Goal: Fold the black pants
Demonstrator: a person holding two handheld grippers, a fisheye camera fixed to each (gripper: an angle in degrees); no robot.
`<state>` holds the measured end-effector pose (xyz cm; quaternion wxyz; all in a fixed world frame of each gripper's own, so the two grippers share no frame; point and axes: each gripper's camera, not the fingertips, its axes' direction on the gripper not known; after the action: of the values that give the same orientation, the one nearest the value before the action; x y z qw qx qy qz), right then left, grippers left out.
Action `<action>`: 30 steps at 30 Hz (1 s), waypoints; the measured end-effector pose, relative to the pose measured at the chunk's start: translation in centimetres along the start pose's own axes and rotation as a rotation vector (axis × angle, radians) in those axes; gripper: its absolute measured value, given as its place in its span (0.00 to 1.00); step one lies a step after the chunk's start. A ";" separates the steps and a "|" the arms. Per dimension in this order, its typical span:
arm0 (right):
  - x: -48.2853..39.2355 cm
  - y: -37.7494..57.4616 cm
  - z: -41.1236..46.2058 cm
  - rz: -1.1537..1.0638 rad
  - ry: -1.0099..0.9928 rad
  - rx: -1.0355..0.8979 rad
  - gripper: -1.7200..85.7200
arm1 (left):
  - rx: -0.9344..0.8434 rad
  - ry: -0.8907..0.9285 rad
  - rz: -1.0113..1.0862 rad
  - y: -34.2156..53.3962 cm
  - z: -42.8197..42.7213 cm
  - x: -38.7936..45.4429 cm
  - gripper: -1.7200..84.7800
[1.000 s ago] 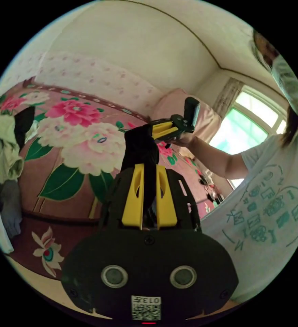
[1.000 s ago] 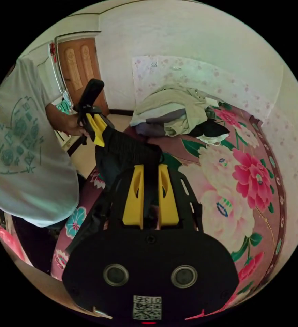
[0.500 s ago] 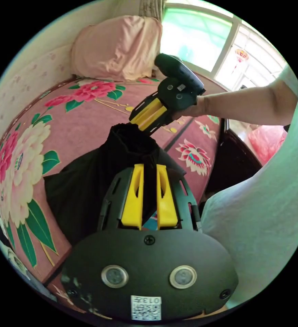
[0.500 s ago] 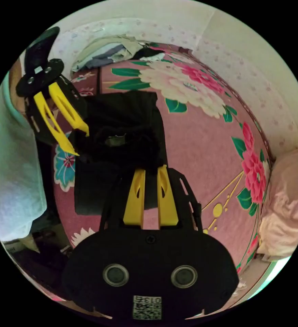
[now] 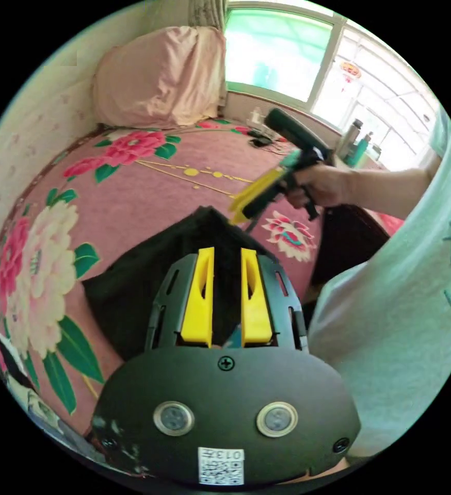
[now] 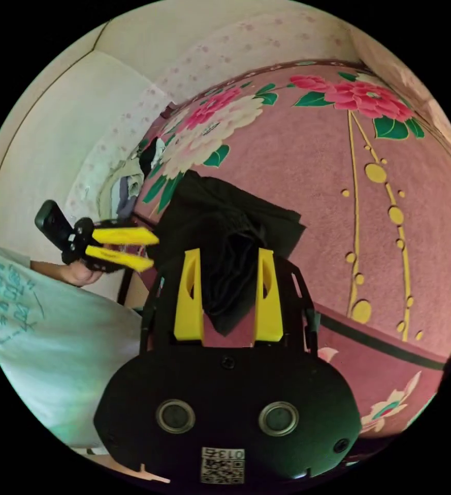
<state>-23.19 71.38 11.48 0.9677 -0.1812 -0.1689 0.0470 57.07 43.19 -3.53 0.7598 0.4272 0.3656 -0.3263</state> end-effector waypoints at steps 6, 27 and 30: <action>-1.3 -0.4 9.5 0.078 0.141 -0.135 0.10 | -0.172 -0.220 -0.184 0.1 4.7 -11.6 0.11; -11.3 5.1 6.6 0.045 0.504 0.154 0.05 | -0.160 -0.050 -0.161 -1.6 7.3 -21.3 0.11; -11.0 5.1 14.0 0.030 0.673 0.021 0.05 | -0.247 -0.018 -0.139 -1.4 11.1 -22.8 0.09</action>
<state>-38.48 79.16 18.48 0.9702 -0.1790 0.1632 0.0007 47.14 36.92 19.03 0.7856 0.3009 0.4248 -0.3345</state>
